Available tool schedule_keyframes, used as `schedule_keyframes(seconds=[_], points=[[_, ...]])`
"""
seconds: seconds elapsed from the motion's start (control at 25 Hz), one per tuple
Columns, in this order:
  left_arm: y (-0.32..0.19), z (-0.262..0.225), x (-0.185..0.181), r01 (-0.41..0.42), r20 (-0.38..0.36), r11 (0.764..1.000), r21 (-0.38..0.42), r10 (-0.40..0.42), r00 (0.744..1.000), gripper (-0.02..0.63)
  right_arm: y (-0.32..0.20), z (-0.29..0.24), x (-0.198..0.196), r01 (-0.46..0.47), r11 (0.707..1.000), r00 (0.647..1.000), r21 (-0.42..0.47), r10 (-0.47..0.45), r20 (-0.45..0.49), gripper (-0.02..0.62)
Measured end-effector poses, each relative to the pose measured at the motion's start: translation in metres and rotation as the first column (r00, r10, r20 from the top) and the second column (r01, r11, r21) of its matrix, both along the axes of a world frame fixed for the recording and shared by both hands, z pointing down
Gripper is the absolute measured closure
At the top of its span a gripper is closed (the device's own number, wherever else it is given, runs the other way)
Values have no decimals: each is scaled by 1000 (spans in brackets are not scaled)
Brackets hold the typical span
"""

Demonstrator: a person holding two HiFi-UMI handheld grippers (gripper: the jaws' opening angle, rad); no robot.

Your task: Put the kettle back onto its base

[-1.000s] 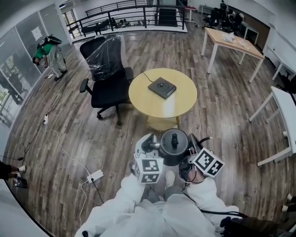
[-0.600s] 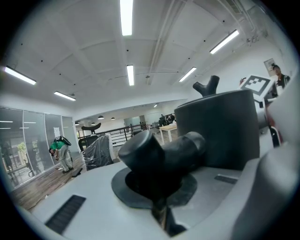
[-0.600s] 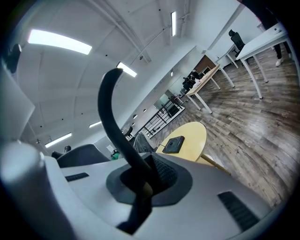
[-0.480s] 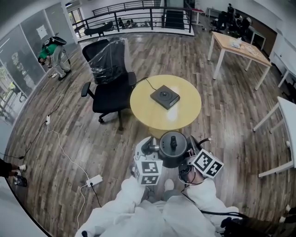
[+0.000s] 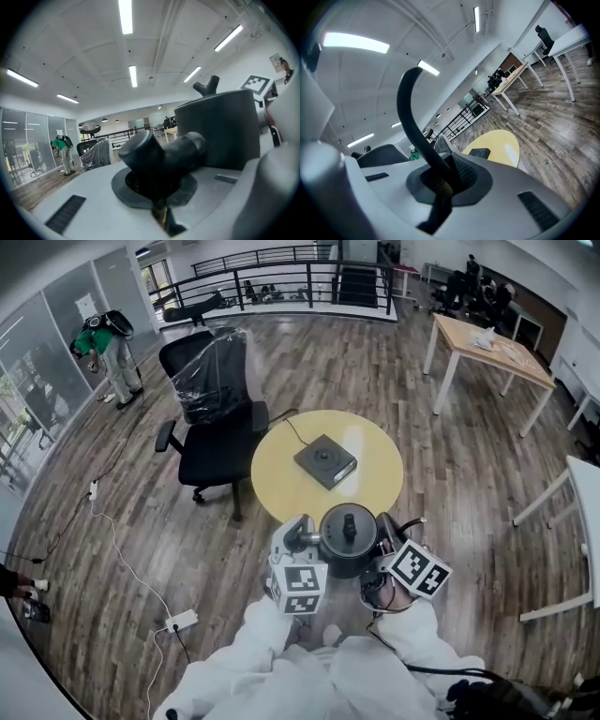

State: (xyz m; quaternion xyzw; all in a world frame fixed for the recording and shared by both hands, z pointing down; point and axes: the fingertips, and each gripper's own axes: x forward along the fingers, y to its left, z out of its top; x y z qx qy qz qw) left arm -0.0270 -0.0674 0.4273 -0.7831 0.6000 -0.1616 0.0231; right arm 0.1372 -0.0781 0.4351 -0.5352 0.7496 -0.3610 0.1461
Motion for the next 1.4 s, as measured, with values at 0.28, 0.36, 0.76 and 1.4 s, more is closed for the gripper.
schedule_keyframes(seconds=[0.28, 0.36, 0.76, 1.4], points=[[-37, 9, 20, 12, -3, 1000, -2, -12, 1000, 606, -40, 9, 19, 15, 1000, 1000, -8, -15, -3, 584], [-45, 14, 20, 11, -1, 1000, -8, -11, 1000, 606, -47, 13, 19, 20, 1000, 1000, -16, -20, 3, 584], [-87, 27, 17, 21, 10, 999, -42, -21, 1000, 606, -90, 28, 17, 34, 998, 999, -47, -33, 16, 584], [-200, 28, 3, 13, 7, 999, -35, -13, 1000, 606, -197, 31, 3, 22, 998, 999, -51, -20, 33, 584]])
